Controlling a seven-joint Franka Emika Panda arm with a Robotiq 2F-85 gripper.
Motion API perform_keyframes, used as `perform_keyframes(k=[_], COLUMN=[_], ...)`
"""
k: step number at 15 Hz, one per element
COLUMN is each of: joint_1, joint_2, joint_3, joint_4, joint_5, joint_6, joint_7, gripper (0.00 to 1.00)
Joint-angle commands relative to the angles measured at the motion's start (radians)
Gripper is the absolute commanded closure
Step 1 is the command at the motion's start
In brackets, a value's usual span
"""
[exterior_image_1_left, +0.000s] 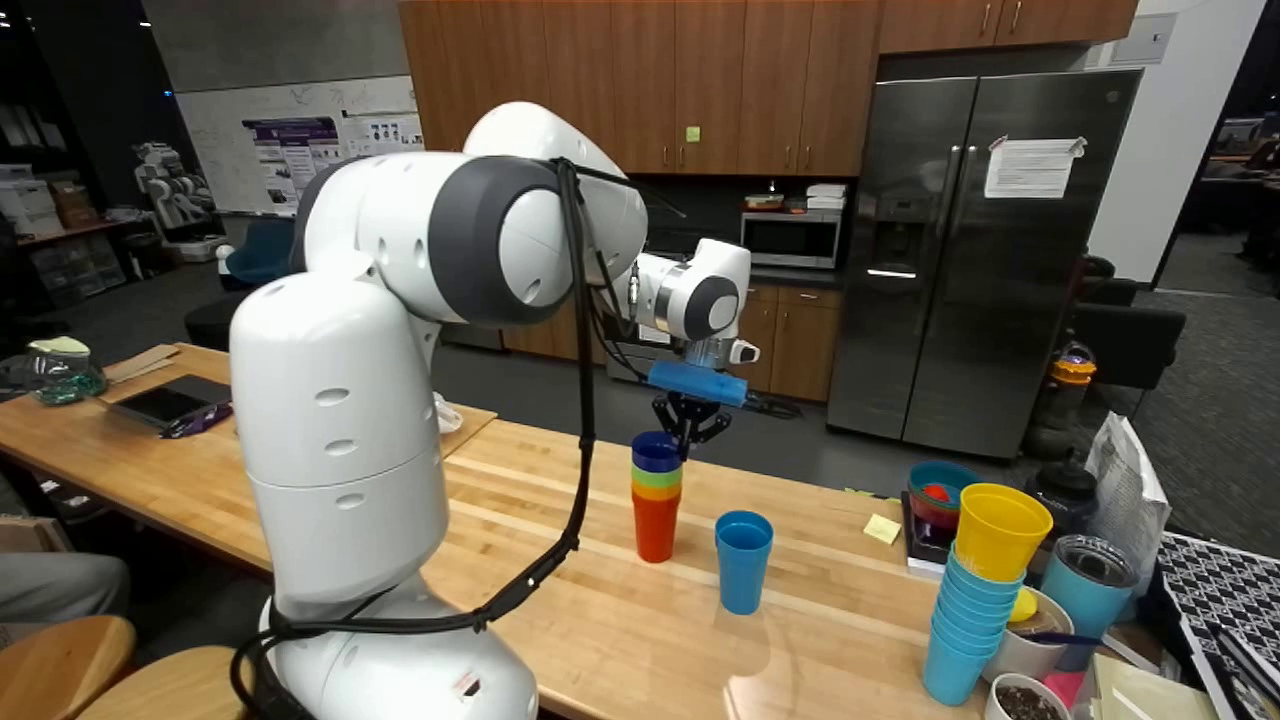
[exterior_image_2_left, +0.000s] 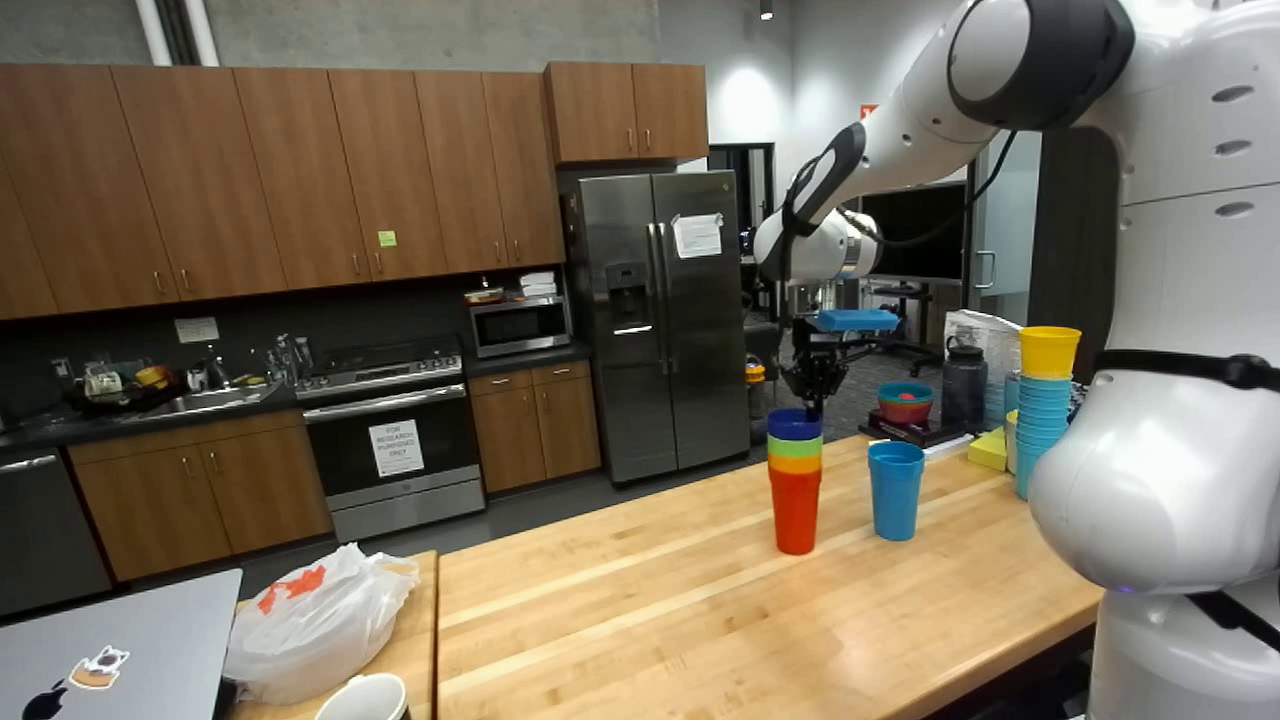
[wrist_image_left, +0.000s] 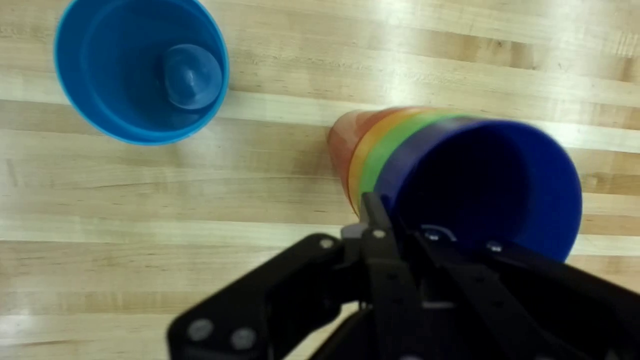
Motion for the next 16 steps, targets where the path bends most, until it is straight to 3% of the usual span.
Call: perform_keyframes(k=[1, 16], joint_1=[0.001, -0.008], joint_2=[0.000, -0.115], joint_3=[0.001, -0.019], joint_4=[0.013, 0.009], joint_5=[-0.006, -0.031], joint_6=[-0.005, -0.018], joint_7=[-0.009, -0.017], gripper=[1.00, 0.99])
